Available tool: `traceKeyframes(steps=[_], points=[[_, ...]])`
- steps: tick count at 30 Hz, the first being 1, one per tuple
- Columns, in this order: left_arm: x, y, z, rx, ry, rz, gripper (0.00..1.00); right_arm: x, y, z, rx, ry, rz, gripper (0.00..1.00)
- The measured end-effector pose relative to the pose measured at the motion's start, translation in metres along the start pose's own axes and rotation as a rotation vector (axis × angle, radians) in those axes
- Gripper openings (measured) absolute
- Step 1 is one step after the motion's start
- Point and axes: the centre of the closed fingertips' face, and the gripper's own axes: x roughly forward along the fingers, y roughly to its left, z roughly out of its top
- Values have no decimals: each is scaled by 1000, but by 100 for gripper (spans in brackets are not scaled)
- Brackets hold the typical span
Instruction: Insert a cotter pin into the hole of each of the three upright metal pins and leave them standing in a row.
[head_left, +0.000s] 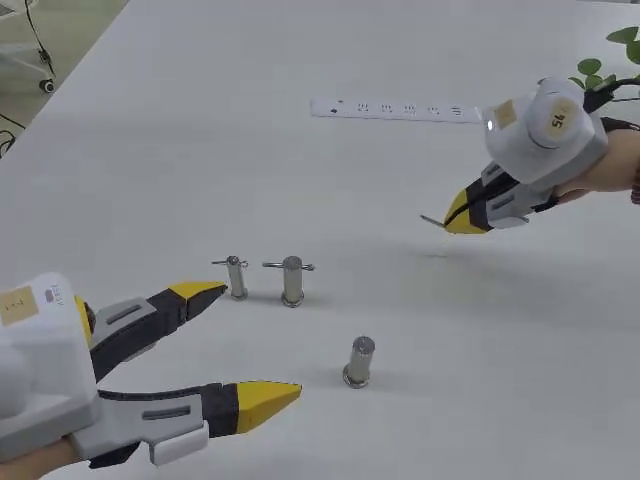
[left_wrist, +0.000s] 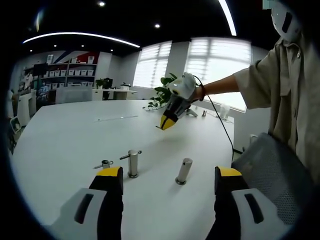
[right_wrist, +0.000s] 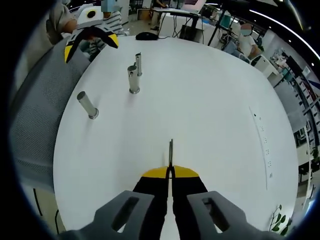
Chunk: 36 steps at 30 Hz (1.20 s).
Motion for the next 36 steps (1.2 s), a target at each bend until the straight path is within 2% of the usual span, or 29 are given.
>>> traceKeyframes(steps=[3,6,14,17,21,28,31,34,36], points=[[1,-1,2,-13,-7,-2,71,-1,2,3,-13,-17,-2,1],[2,-4,6,-54,-31,-10,70,-5,14,15,-34,-37,-7,2],[7,-12,7,-98,-34,-25,65,-14,37,41,-72,-85,-14,2],[9,-14,9,-143,-48,-31,63,-17,46,51,-89,-104,-19,2],[12,-15,10,-171,-52,-32,61,-19,56,60,-102,-121,-21,2],[17,-17,13,-228,-51,-44,55,-19,74,73,-129,-141,-8,2],[19,-18,15,-251,-56,-49,53,-18,74,73,-134,-147,-3,2],[21,-19,17,-280,-61,-56,51,-19,82,78,-146,-152,-3,2],[23,-20,18,-298,-59,-58,49,-18,80,79,-150,-158,-3,2]])
